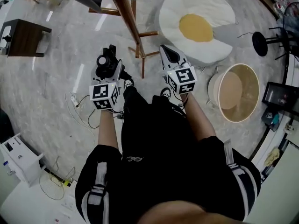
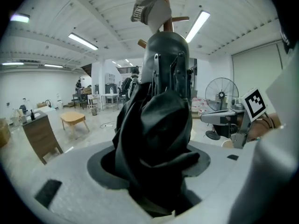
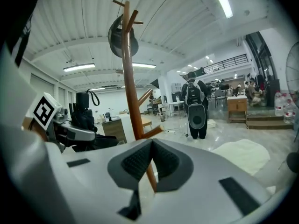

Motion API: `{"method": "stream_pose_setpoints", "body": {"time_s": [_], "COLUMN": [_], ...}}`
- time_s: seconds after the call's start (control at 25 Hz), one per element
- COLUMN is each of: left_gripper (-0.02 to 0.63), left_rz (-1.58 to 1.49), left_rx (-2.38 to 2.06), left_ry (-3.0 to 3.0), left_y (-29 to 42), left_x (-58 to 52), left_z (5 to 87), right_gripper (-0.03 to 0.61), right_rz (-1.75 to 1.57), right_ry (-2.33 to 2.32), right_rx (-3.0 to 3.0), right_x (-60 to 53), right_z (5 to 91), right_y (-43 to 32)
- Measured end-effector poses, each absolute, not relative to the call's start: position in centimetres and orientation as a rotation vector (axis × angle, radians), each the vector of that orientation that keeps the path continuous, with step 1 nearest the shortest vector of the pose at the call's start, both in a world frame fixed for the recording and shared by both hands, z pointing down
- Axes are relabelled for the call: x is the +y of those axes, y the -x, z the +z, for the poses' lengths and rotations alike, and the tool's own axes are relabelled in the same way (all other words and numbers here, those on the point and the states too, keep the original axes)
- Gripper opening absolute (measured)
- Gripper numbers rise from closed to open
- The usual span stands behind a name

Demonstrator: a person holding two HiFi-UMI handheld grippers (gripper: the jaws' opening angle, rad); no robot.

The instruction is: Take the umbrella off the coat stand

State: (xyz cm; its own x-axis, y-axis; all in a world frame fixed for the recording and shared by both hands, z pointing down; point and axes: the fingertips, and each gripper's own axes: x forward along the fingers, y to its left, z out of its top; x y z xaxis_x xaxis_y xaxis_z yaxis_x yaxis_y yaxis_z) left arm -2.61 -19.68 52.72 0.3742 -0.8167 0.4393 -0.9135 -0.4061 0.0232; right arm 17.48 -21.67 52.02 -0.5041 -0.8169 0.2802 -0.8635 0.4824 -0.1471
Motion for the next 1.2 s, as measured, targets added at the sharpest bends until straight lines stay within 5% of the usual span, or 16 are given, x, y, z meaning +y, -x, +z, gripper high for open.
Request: {"method": "stream_pose_setpoints", "body": {"time_s": [1.2], "left_gripper": [0.281], "left_rz": [0.580], "left_rx": [-1.384], "left_ry": [-2.173], "left_y": [-4.9], "left_x": [-13.4], "left_z": [68.0], "right_gripper": [0.005], "right_rz": [0.564], "right_ry": [-1.352], "right_rx": [-2.489], "right_x": [-14.3], "right_z": [60.1], "right_y": [-22.2]}}
